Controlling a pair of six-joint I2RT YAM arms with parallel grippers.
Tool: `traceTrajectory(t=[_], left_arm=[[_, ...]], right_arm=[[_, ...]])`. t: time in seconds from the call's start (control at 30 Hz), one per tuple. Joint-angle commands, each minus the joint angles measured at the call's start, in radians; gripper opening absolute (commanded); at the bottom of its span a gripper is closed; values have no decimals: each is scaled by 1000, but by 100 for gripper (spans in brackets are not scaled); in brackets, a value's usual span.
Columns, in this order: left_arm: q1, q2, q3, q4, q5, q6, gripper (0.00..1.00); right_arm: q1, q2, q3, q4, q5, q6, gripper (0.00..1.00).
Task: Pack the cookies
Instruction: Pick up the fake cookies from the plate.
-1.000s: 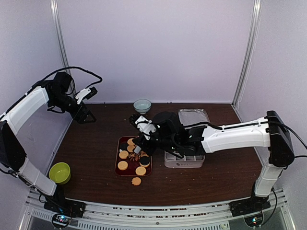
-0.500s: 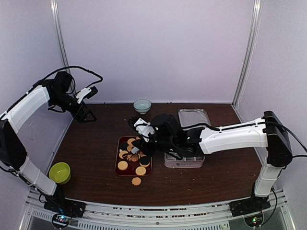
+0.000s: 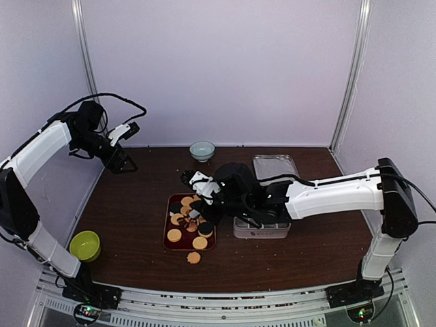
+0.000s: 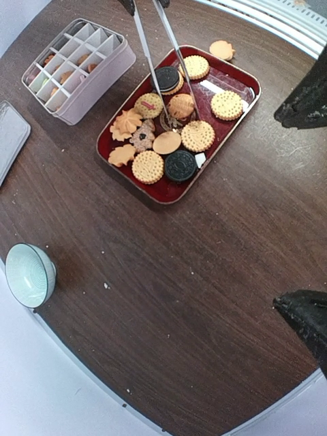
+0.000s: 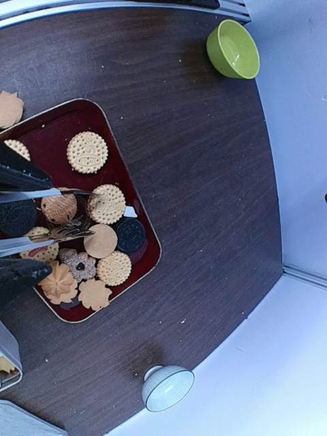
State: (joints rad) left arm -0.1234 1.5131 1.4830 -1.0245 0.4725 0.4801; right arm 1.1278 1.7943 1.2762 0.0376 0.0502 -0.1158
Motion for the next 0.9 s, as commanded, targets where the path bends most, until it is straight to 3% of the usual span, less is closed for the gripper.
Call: traceTrajectory(t=[0.0, 0.57, 0.87], left_arm=[[4, 11, 34, -3, 19, -2, 84], [4, 15, 39, -8, 21, -6, 83], [4, 17, 34, -8, 14, -3, 83]], right_arm=[[-2, -60, -18, -67, 46, -50, 33], [-2, -80, -14, -117, 23, -47, 36], [-1, -88, 13, -108, 28, -38, 17]])
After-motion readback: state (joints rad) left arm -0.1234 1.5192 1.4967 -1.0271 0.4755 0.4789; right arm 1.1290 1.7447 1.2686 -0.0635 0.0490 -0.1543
